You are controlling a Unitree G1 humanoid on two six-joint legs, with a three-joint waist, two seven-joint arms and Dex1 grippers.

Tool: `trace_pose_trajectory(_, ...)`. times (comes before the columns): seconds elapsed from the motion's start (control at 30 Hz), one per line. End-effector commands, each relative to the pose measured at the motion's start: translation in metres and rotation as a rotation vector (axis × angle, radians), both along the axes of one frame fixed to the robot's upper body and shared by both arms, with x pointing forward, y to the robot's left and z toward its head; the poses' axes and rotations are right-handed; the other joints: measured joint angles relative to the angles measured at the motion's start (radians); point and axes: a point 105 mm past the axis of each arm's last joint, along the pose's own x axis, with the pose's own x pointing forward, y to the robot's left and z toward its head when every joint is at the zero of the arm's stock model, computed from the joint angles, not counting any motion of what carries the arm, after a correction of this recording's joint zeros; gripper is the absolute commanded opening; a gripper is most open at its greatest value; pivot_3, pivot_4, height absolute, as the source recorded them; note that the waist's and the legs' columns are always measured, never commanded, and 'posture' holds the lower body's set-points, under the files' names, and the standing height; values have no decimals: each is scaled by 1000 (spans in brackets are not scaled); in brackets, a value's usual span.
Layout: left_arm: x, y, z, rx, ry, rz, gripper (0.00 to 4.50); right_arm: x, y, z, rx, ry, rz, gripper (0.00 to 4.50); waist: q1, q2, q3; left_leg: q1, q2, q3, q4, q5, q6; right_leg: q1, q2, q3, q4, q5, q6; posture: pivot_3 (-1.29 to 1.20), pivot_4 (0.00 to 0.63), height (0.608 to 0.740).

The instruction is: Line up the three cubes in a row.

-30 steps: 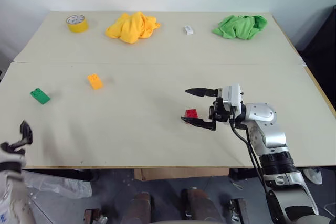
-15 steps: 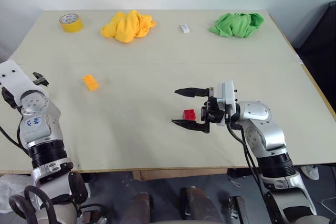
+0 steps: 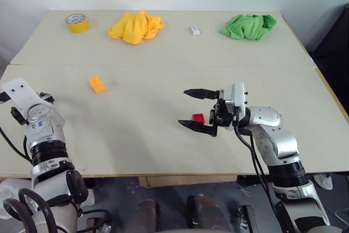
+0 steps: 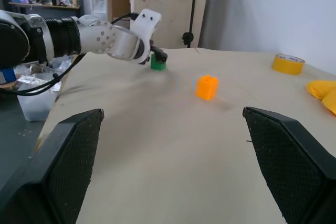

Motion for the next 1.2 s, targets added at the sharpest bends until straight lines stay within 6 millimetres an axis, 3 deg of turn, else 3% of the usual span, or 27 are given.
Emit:
trace_pose_trajectory(0.03,5,6,16,55,-37,1,4500,-7,1,11,22,-51,5,4468,1,0,0,0,-1,0,1,0,0,0,-1,0,0,0,0,0,150,740)
trace_pose_trajectory(0.13,7,7,18,65,-41,-8,3944,-7,0,11,27,-51,-6,4500,-1,-1,0,0,-1,0,1,0,0,0,-1,0,0,0,0,0,150,740)
trace_pose_trajectory(0.3,6,8,14,45,-46,-21,2411,-6,-2,9,25,-52,-27,4500,-4,-1,0,0,-1,0,0,0,0,-1,-1,0,2,0,0,0,150,740)
trace_pose_trajectory(0.43,9,-5,12,-35,-151,-190,1591,-6,-8,9,17,-64,-60,4500,-5,0,0,0,-1,1,0,0,0,-1,-1,0,2,0,0,0,150,740)
trace_pose_trajectory(0.53,-4,-19,40,-12,-312,-499,1530,-5,-20,12,4,-77,-101,4500,-8,0,0,0,-1,1,0,0,0,0,-1,0,2,0,0,0,150,740)
trace_pose_trajectory(0.63,-38,-52,67,94,-364,-919,1530,-7,-35,11,-17,-76,-144,4500,-21,-1,0,-1,1,1,-2,0,0,-1,-1,1,1,0,0,0,150,740)
trace_pose_trajectory(0.7,-66,-84,74,134,-372,-1227,1530,-8,-45,10,-33,-73,-174,4500,-25,-1,0,-1,1,0,-5,0,0,0,-1,1,-1,0,0,0,150,740)
trace_pose_trajectory(0.8,-86,-112,70,136,-309,-1480,1530,-10,-56,7,-59,-68,-204,4500,-17,3,2,2,1,0,-5,0,1,3,-2,0,-7,0,-1,0,150,740)
trace_pose_trajectory(0.83,-85,-122,68,129,-282,-1539,1530,-10,-60,6,-69,-65,-216,4500,-13,5,2,4,1,0,-5,0,1,6,-3,0,-8,0,-1,0,150,740)
trace_pose_trajectory(0.93,-74,-185,52,205,-155,-1900,1530,-10,-70,3,-100,-65,-254,4500,8,5,3,5,-2,-1,-6,1,3,6,-4,0,-6,0,0,0,150,740)
trace_pose_trajectory(1.0,-73,-211,38,231,-73,-2083,1530,-10,-70,3,-102,-68,-259,4500,20,5,3,4,-4,-2,-6,2,5,6,-6,-1,-6,1,1,0,150,740)
trace_pose_trajectory(1.07,-69,-226,24,230,8,-2207,1530,-10,-69,4,-98,-69,-262,4500,17,5,3,3,-5,-1,-5,4,5,6,-6,1,-7,4,2,0,150,740)
trace_pose_trajectory(1.2,-44,-240,19,312,16,-2272,1530,-13,-71,4,-101,-69,-273,4500,-4,5,3,1,-4,2,-5,4,6,3,-3,2,-6,4,2,0,150,740)
